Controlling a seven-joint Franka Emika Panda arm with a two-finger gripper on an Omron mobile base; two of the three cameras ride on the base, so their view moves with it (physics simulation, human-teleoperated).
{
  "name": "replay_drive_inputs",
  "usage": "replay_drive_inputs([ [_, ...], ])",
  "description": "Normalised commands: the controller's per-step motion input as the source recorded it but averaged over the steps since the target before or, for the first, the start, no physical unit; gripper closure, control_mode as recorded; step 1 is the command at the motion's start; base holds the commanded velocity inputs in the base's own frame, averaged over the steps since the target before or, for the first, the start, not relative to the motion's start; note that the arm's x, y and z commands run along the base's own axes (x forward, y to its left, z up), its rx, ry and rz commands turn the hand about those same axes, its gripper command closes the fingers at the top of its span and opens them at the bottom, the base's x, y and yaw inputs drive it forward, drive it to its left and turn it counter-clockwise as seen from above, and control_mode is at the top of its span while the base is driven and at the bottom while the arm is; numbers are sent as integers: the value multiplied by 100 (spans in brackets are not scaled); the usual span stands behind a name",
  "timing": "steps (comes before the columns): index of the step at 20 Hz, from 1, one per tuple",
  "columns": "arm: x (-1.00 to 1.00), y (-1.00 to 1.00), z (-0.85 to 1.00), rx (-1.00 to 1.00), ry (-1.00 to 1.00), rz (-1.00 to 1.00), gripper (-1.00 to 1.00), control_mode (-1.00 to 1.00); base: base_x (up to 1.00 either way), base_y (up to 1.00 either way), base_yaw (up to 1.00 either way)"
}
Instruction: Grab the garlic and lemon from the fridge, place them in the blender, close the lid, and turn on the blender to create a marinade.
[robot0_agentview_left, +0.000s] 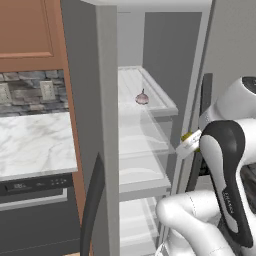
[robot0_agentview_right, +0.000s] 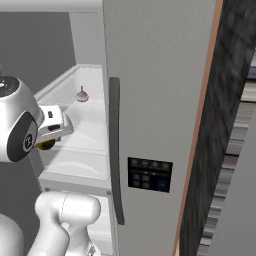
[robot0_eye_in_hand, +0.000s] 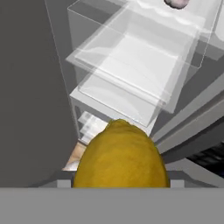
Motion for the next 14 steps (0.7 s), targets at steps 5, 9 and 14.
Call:
replay_drive_inputs([
  [5, 0, 0, 0, 0, 0, 0, 100, 100, -100, -17, 22],
  [9, 0, 0, 0, 0, 0, 0, 100, 100, -100, -21, 53],
  [14, 0, 0, 0, 0, 0, 0, 100, 100, -100, -32, 54],
])
